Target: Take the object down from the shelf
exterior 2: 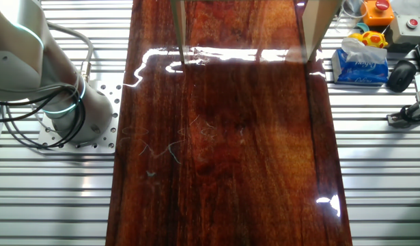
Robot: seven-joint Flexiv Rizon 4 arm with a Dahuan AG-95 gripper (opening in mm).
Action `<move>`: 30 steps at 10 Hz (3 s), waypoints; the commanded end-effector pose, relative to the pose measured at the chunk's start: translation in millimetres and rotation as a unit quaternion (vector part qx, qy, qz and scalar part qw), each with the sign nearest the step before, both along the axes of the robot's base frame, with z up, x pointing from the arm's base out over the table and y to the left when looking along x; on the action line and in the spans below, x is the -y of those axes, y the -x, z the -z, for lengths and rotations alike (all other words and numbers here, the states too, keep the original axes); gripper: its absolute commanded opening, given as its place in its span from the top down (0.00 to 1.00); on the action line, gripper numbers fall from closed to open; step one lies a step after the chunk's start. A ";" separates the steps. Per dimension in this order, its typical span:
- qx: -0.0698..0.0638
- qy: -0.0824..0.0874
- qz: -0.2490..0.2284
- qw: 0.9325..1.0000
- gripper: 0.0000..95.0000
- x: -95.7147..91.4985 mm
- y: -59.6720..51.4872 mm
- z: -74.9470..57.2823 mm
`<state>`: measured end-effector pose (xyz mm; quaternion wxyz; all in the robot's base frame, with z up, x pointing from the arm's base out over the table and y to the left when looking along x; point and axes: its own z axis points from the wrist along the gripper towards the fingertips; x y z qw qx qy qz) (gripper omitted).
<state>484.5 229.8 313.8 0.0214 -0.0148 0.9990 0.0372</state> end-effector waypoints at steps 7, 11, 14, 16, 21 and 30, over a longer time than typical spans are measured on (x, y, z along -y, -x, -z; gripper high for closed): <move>0.007 0.000 -0.003 1.000 0.20 -2.2 -0.9 12.4; 0.006 -0.001 0.004 1.000 1.00 -2.3 -0.1 16.2; 0.002 -0.003 -0.007 1.000 1.00 1.5 2.0 9.7; -0.001 -0.009 -0.023 1.000 1.00 13.3 4.6 -1.5; -0.018 -0.008 -0.080 0.997 1.00 51.0 8.7 -24.5; -0.015 0.002 -0.070 0.997 1.00 51.9 10.4 -25.3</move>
